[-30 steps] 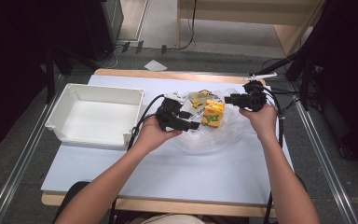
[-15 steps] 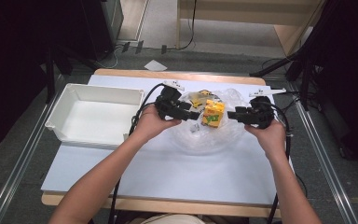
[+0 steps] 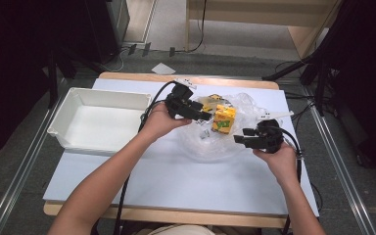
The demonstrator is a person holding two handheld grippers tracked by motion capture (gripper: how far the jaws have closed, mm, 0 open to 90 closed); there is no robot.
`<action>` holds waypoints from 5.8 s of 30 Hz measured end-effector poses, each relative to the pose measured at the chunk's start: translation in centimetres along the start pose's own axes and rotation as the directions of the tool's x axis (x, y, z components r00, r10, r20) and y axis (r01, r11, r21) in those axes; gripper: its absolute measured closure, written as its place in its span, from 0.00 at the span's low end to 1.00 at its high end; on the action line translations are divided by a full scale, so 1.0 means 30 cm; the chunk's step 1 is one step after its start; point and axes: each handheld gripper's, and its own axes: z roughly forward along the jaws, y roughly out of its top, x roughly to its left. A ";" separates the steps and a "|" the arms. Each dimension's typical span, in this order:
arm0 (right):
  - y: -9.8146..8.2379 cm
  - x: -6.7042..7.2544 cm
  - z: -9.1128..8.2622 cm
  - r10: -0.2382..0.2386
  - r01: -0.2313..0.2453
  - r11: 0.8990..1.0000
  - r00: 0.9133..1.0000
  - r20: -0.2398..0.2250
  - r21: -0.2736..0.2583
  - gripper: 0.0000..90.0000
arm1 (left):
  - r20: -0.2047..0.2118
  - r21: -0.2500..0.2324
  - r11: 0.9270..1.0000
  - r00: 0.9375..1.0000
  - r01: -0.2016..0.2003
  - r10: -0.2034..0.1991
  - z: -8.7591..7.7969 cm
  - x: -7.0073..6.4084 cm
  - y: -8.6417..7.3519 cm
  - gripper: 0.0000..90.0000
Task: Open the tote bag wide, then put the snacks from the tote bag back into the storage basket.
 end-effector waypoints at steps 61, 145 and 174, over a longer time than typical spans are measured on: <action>-0.150 0.070 -0.007 -0.034 0.034 0.999 0.998 -0.048 0.003 0.49 | 0.094 0.079 0.987 0.987 -0.138 0.130 0.260 0.080 0.090 0.34; -0.160 0.060 -0.003 -0.036 0.037 0.999 0.997 -0.068 0.008 0.50 | 0.023 0.104 0.980 0.986 -0.167 0.165 0.145 -0.021 0.152 0.58; -0.155 0.082 0.001 -0.056 0.057 0.998 0.994 -0.093 0.004 0.49 | 0.010 0.087 0.988 0.992 -0.129 0.129 -0.005 -0.038 0.126 0.58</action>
